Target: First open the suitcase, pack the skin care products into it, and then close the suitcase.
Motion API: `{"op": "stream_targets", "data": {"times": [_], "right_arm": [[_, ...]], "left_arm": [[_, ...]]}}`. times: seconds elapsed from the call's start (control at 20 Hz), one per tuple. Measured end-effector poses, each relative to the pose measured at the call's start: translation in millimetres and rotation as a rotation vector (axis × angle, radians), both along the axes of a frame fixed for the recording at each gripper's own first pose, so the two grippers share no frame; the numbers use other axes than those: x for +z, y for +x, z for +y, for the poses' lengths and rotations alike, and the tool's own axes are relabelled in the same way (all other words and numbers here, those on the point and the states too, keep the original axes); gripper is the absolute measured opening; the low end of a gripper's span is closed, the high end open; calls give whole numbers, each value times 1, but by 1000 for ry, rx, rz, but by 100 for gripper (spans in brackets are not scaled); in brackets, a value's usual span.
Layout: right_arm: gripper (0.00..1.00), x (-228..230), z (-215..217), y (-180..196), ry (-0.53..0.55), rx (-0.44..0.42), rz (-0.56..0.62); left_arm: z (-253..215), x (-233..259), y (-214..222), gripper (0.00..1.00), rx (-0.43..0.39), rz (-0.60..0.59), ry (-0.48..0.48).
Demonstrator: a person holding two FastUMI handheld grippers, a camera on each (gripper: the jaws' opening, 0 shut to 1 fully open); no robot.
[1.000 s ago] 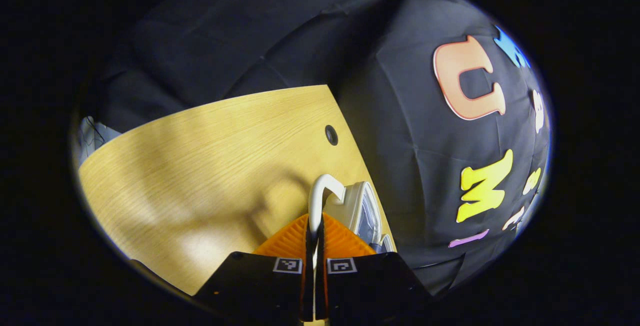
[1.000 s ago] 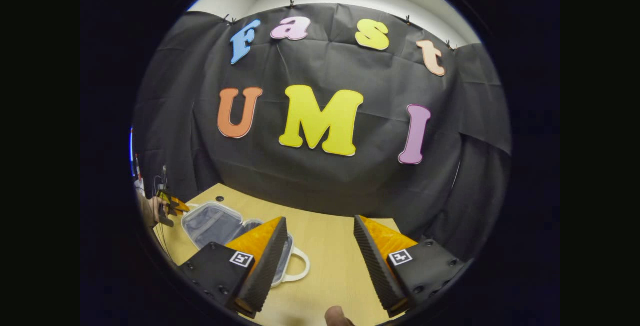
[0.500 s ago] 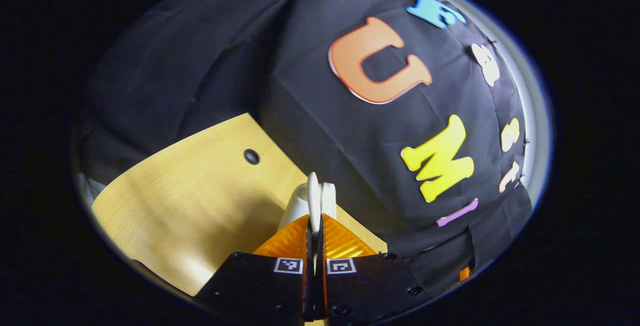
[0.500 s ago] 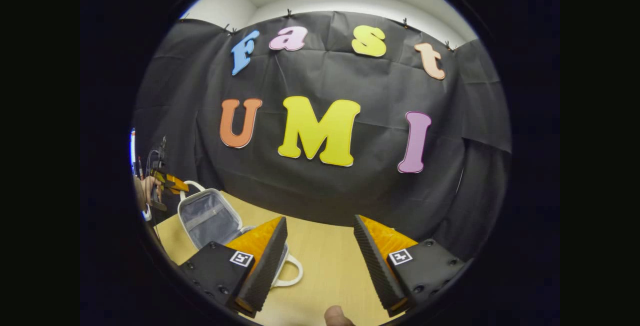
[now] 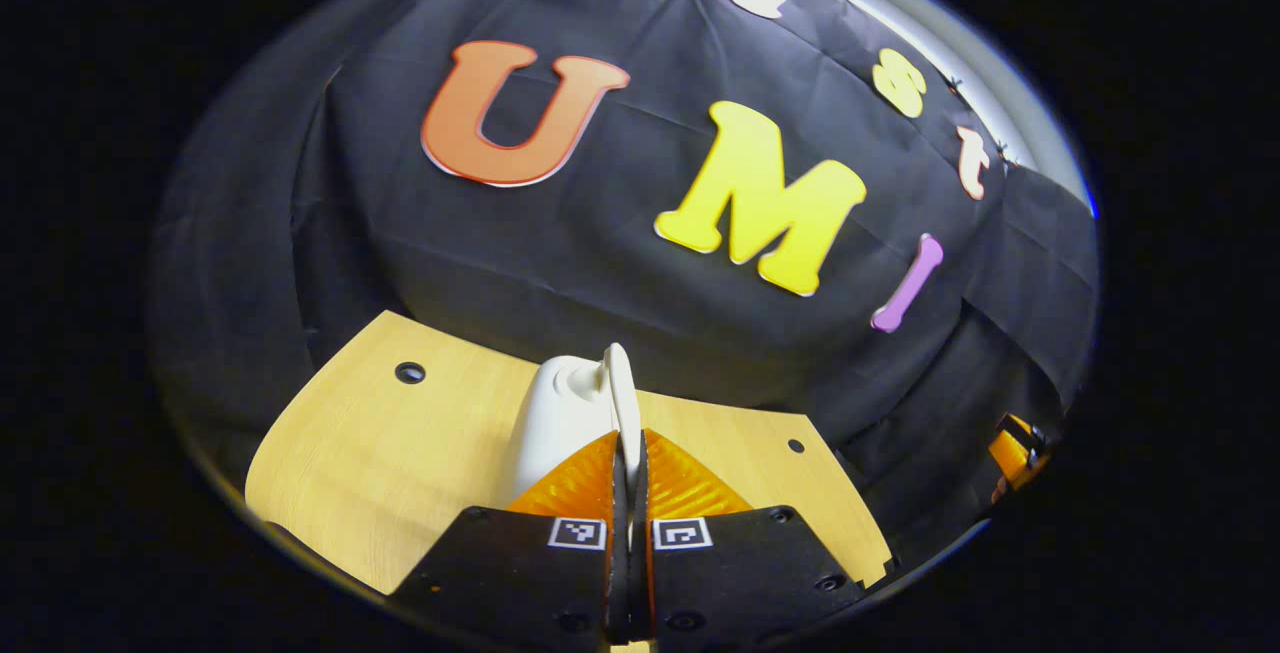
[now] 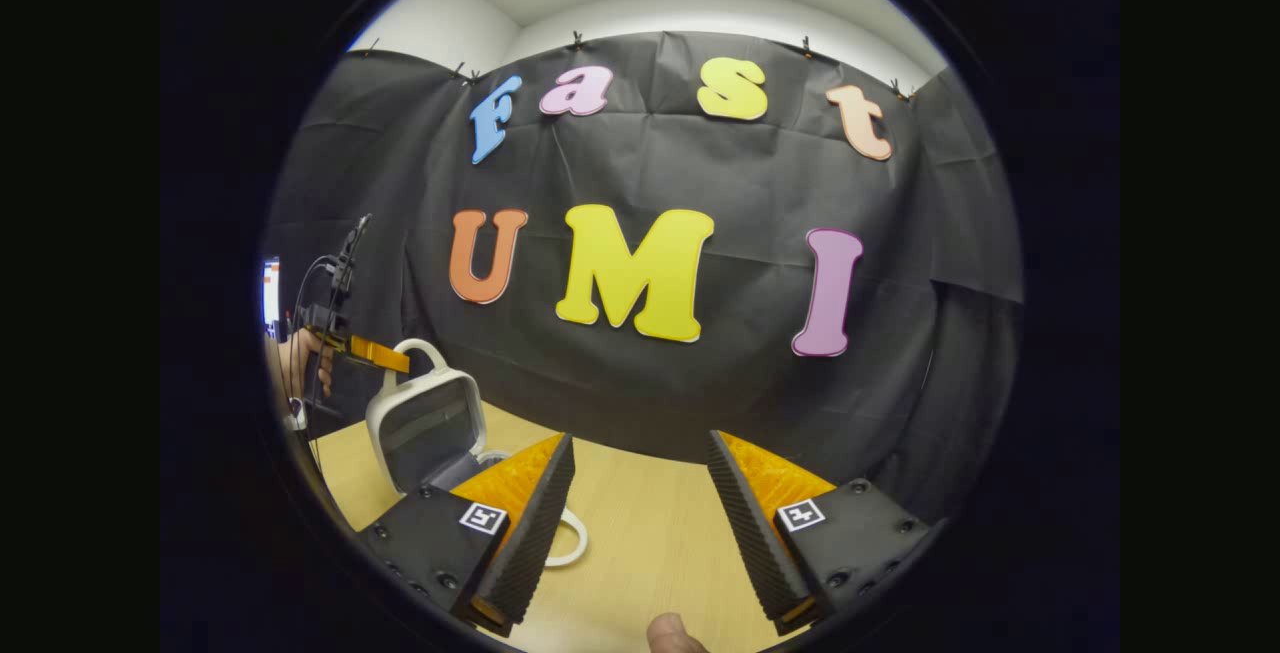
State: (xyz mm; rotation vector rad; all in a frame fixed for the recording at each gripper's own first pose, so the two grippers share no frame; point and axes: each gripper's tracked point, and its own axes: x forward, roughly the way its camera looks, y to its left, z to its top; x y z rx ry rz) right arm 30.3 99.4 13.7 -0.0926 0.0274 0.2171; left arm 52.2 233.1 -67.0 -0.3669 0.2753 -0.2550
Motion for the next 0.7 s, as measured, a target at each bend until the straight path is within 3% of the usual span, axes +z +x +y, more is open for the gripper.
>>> {"op": "stream_targets", "data": {"times": [0.25,0.7], "right_arm": [[78,-5,-25,0,8,-11,25],[80,-40,-67,4,15,-73,94]], "left_arm": [[-78,-13,3,3,-76,28,167],[-184,-80,6,4,-266,160,321]]}}
